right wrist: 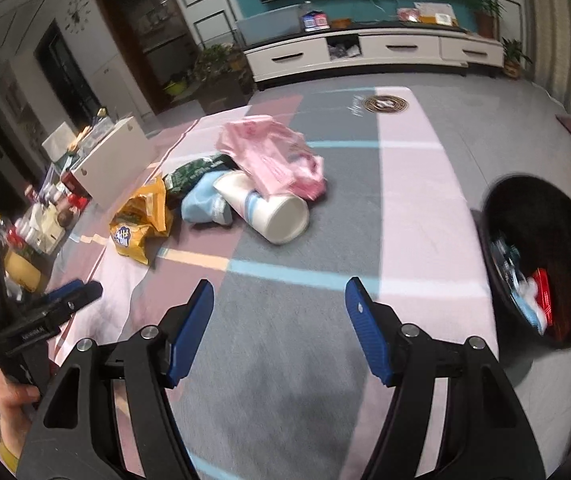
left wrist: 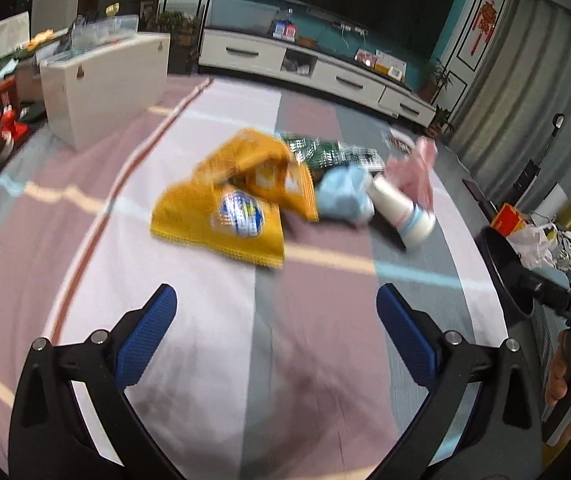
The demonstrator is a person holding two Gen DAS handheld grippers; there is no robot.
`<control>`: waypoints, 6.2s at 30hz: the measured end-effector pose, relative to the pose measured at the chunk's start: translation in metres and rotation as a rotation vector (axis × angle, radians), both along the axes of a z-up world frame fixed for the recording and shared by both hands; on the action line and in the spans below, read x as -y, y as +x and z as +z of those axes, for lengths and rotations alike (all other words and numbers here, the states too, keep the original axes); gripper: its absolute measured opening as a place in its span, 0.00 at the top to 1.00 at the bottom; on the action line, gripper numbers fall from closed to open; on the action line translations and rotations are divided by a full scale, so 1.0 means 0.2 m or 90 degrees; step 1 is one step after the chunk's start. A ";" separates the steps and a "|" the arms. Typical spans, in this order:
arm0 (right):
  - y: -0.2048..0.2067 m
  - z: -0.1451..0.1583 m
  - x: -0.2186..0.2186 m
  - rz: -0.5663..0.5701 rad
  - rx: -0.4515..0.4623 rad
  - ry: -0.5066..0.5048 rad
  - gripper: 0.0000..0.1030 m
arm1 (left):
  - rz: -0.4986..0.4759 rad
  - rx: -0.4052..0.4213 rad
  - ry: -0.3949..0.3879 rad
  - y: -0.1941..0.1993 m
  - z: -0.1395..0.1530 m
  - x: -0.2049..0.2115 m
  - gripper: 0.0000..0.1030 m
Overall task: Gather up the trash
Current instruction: 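Move both open tools back over the remaining trash on the table, then grasp the yellow chip bag with the left tool while the right tool grasps the pink plastic bag, then carry the yellow chip bag and pink bag over the bin and release both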
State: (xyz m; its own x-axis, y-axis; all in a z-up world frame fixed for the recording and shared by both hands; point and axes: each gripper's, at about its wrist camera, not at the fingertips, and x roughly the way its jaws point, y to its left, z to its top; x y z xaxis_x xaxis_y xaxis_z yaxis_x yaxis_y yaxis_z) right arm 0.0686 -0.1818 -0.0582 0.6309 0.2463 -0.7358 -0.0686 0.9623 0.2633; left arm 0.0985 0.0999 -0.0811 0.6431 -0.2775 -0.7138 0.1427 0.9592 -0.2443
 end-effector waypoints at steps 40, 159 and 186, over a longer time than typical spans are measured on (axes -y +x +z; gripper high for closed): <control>0.49 -0.06 -0.02 -0.029 0.085 -0.073 0.83 | 0.025 -0.027 -0.057 0.36 -0.07 -0.20 0.80; -0.56 -0.16 1.30 -0.323 0.145 0.217 0.83 | -0.391 0.050 0.137 0.02 0.06 1.98 0.76; -0.52 -0.23 1.34 -0.355 0.096 0.233 0.53 | -0.377 0.044 0.151 0.02 0.00 2.02 0.28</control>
